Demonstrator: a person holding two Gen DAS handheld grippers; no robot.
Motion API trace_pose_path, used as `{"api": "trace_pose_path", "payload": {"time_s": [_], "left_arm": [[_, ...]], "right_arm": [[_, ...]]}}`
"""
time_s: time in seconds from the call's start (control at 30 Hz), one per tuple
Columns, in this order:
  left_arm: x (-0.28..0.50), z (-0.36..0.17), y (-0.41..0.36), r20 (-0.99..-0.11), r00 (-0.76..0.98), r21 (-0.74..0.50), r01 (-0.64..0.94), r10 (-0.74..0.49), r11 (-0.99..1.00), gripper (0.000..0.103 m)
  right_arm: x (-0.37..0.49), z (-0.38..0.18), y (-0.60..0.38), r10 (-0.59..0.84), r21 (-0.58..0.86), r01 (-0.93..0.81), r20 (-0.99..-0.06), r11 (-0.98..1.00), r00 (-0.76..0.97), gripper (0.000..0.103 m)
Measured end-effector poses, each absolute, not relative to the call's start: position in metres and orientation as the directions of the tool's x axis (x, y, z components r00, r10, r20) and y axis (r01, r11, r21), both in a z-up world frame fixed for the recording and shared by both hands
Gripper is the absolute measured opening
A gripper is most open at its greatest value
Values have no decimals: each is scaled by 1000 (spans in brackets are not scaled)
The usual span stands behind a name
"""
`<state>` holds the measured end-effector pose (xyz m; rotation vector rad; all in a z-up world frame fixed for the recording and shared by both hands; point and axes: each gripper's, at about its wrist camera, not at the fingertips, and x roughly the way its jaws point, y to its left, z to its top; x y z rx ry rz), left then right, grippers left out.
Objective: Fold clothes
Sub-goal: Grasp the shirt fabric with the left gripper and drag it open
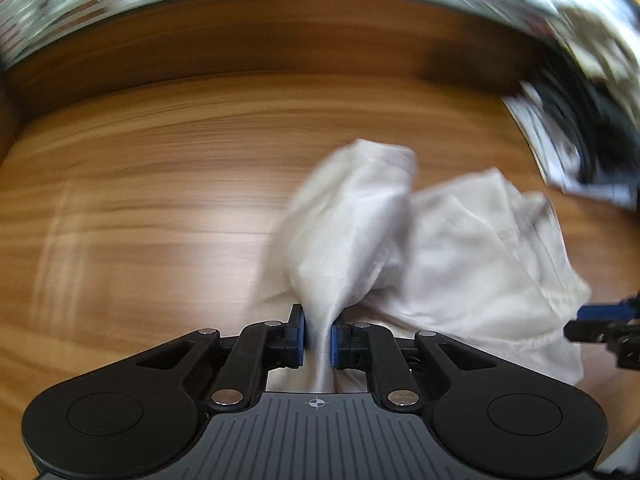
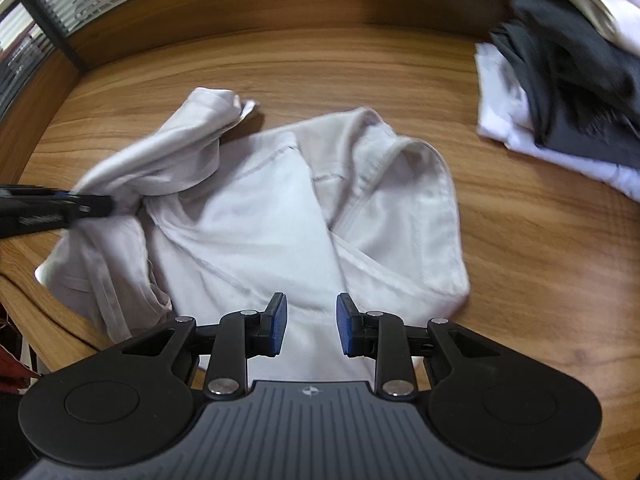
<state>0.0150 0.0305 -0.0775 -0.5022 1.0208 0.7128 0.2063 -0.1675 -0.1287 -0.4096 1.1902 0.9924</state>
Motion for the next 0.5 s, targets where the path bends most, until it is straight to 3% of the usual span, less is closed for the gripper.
{"api": "trace_pose_path", "payload": {"time_s": [0.5], "left_arm": [[-130,-84,88,-935,107,34,-922,338,386,14]], "right_arm": [[204,-145,-60,389,141,-872,-919,468,61,31]]}}
